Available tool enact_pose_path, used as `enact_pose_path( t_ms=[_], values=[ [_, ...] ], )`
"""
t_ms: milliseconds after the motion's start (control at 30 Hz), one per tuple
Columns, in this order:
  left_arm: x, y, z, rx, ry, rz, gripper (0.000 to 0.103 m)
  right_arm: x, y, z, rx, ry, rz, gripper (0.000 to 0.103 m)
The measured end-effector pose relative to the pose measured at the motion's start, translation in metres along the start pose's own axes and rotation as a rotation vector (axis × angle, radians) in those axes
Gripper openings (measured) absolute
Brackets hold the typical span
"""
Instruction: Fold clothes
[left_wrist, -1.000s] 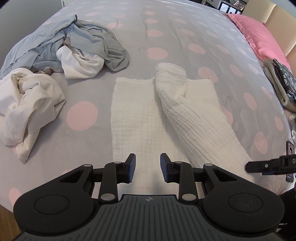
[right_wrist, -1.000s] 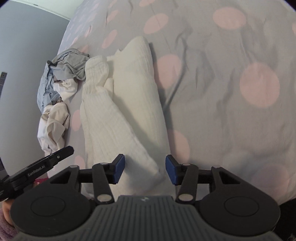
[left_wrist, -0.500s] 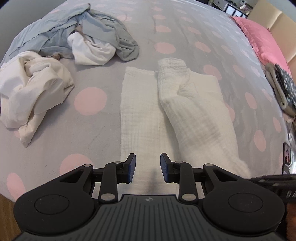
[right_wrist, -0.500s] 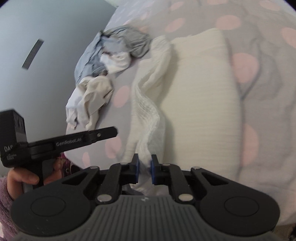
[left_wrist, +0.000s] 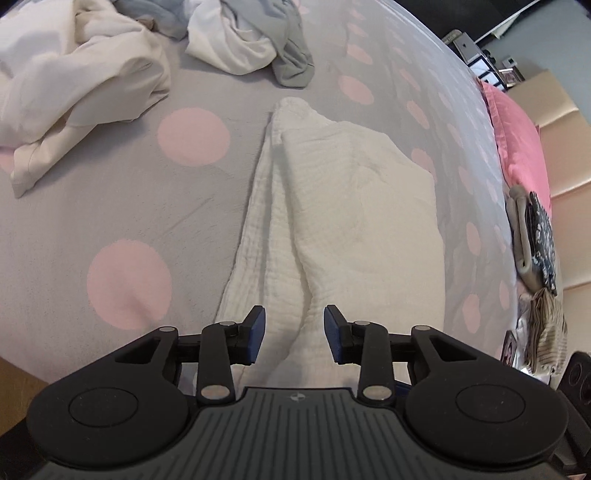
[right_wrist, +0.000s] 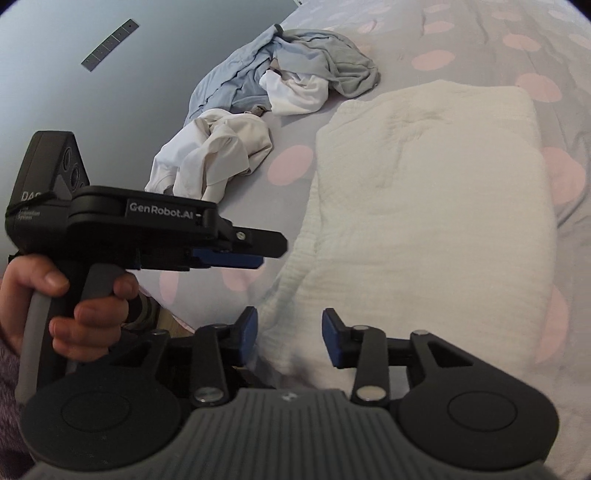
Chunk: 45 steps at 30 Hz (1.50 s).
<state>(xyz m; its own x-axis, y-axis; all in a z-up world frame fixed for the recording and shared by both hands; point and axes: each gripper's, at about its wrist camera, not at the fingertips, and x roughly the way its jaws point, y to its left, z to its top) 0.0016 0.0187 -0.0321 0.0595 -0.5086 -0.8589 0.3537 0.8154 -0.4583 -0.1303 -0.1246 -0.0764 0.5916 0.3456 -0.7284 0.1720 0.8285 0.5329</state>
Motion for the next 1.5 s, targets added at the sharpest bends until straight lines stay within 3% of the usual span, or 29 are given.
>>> enact_pose_path(
  t_ms=[67, 167, 400, 500, 700, 933, 1167, 1333, 1433, 1500],
  values=[
    [0.0, -0.002, -0.001, 0.013, 0.003, 0.0, 0.039, -0.008, -0.008, -0.003, -0.002, -0.005, -0.04, 0.044],
    [0.003, -0.008, -0.005, 0.051, 0.02, 0.006, 0.042, -0.021, -0.024, -0.005, 0.028, -0.028, -0.106, 0.044],
    [0.016, -0.015, -0.033, 0.161, 0.124, 0.085, 0.045, -0.05, -0.053, -0.006, 0.091, -0.057, -0.169, 0.045],
    [0.026, -0.015, -0.044, 0.192, 0.184, 0.118, 0.045, -0.056, -0.058, -0.013, 0.071, -0.037, -0.211, 0.045],
    [0.039, -0.013, -0.053, 0.224, 0.233, 0.148, 0.044, -0.051, -0.069, -0.037, 0.003, 0.104, -0.29, 0.046],
    [0.034, -0.015, -0.054, 0.223, 0.188, 0.126, 0.009, -0.034, -0.07, -0.053, -0.056, 0.185, -0.295, 0.047],
    [-0.006, -0.012, -0.048, 0.183, 0.019, 0.029, 0.004, -0.019, -0.065, -0.058, -0.122, 0.173, -0.369, 0.047],
    [-0.045, -0.01, -0.043, 0.142, -0.092, -0.045, 0.004, -0.029, -0.063, -0.057, -0.127, 0.091, -0.391, 0.045],
    [-0.035, -0.002, -0.036, 0.073, -0.051, 0.03, 0.004, -0.031, -0.059, -0.057, -0.15, 0.074, -0.37, 0.034],
    [-0.018, 0.003, -0.035, 0.072, 0.013, 0.132, 0.004, -0.027, -0.057, -0.059, -0.167, 0.091, -0.377, 0.033]
  ],
)
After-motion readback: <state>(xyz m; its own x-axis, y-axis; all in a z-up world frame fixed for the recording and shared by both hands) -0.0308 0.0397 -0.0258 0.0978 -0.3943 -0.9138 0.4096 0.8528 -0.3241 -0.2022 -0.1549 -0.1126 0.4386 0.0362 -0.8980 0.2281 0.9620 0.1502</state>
